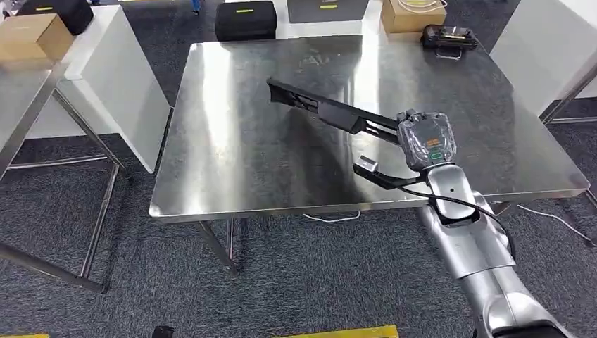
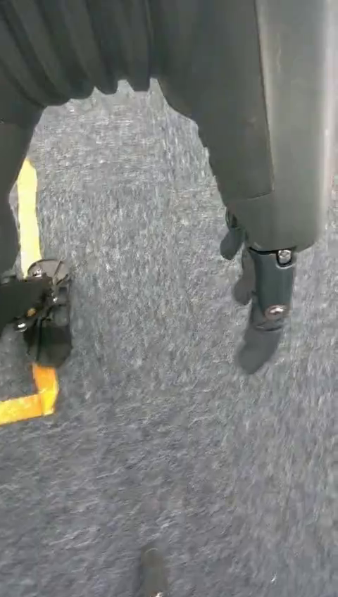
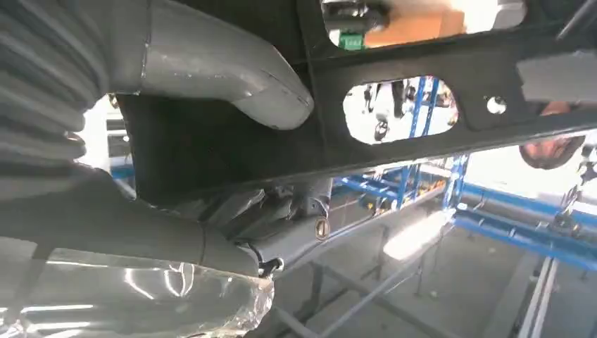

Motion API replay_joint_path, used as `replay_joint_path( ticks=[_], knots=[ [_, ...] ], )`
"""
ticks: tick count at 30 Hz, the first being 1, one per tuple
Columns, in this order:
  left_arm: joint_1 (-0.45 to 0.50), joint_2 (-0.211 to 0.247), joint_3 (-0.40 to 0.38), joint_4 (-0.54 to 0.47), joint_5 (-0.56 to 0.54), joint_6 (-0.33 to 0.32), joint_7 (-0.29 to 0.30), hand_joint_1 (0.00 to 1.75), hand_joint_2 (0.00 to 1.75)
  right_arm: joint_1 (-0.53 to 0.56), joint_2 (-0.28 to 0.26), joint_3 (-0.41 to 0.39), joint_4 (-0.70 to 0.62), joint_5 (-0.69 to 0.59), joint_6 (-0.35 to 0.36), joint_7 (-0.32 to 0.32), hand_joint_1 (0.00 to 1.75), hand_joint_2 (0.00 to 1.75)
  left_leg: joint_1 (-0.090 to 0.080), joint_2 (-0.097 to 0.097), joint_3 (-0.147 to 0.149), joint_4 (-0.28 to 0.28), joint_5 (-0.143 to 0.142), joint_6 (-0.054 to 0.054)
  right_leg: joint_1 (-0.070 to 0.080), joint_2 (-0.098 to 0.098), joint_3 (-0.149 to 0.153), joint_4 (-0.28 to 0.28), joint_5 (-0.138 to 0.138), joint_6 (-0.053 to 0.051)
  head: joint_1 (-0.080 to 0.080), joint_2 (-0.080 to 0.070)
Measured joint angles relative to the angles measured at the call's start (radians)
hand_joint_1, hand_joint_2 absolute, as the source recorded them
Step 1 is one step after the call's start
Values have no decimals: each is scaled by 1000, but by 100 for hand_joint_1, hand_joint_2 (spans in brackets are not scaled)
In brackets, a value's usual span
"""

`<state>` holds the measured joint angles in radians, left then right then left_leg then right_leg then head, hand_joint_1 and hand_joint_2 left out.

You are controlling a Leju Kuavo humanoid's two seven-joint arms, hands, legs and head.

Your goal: Take the parts from the cabinet and place them on the table.

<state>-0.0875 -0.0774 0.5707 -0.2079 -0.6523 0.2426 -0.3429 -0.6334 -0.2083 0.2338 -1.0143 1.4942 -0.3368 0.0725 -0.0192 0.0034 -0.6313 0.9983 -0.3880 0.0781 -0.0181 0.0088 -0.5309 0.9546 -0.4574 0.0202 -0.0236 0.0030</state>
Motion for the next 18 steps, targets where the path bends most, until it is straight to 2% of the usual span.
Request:
replay_joint_path(
  ticks=[1,2,3,4,5,6,7,8,9,10,11,12,13,15,16,17,18],
  knots=[
    [1,0,0,-1,0,0,0,0,175,1,-1,-3,-2,-1,-1,0,175,175,12,1,30,-36,12,5,14,-1,0,-4,-5,4,-1,0],
    [1,-2,0,-1,0,1,-2,0,175,-1,-4,-7,-2,-1,-2,-2,175,175,11,0,48,-51,12,4,9,-5,-4,24,-12,3,4,0],
    [1,-2,0,-1,1,2,-2,0,175,-6,-5,-11,0,-1,-2,-2,175,175,13,0,54,-53,10,11,8,-4,-35,86,-34,-4,4,0],
    [0,-2,0,0,2,2,-4,0,175,-6,-8,-13,3,-1,-1,-2,175,175,13,-2,57,-53,7,7,8,-4,-79,160,-53,-6,10,0],
    [1,-5,0,0,2,1,-7,0,175,0,-10,-13,5,-1,-1,-3,175,175,10,-6,61,-53,0,3,5,-5,-137,241,-73,-6,10,0],
    [3,-5,1,0,3,1,-8,0,175,7,-9,-13,8,-1,-1,-3,175,175,10,-8,64,-52,-6,1,5,-5,-179,292,-81,-3,10,0],
    [4,-6,2,0,3,1,-8,0,175,13,-9,-13,10,-1,0,-3,175,175,10,-9,68,-48,-13,-2,5,-5,-199,297,-67,4,10,0],
    [6,-7,2,0,3,1,-8,0,175,14,-9,-13,11,0,2,-5,175,175,11,-11,73,-42,-23,-6,2,-5,-190,244,-26,19,11,0],
    [7,-8,3,0,3,2,-8,0,175,14,-9,-13,12,0,4,-5,175,175,13,-13,79,-35,-32,-11,-3,-6,-161,164,18,31,10,0],
    [7,-10,5,0,3,2,-8,0,175,13,-9,-14,12,0,4,-5,175,175,17,-14,84,-24,-46,-18,-9,-9,-115,57,68,45,10,0],
    [7,-8,7,0,3,2,-8,0,175,16,-9,-14,13,0,4,-5,175,175,15,-15,87,-14,-60,-28,-8,-16,-99,25,78,40,11,0],
    [6,-2,10,0,3,5,-8,0,175,12,-6,-12,15,0,6,-6,175,175,7,-15,82,-6,-72,-35,-2,-12,-86,22,72,39,16,0],
    [6,-4,13,0,2,6,-8,0,175,12,-6,-13,15,0,6,-6,175,175,7,-15,80,-3,-78,-37,-3,-4,-88,29,65,15,15,0],
    [9,-5,16,0,2,8,-9,0,175,14,-5,-12,16,0,7,-7,175,175,10,-12,85,0,-90,-36,0,0,-88,29,55,1,11,0],
    [8,-4,18,0,3,11,-14,0,175,13,-3,-12,16,0,7,-8,175,175,15,-11,85,6,-97,-39,-10,3,-82,29,51,-6,10,0],
    [8,-3,20,-1,3,15,-19,0,175,13,-1,-12,15,0,7,-8,175,175,18,-9,81,27,-108,-47,-7,6,-76,28,48,-12,10,0],
    [8,-4,22,-1,5,21,-25,0,175,12,-2,-12,15,0,7,-8,175,175,21,-7,54,78,-131,-56,-7,5,-69,28,43,-19,6,0]
  ],
)
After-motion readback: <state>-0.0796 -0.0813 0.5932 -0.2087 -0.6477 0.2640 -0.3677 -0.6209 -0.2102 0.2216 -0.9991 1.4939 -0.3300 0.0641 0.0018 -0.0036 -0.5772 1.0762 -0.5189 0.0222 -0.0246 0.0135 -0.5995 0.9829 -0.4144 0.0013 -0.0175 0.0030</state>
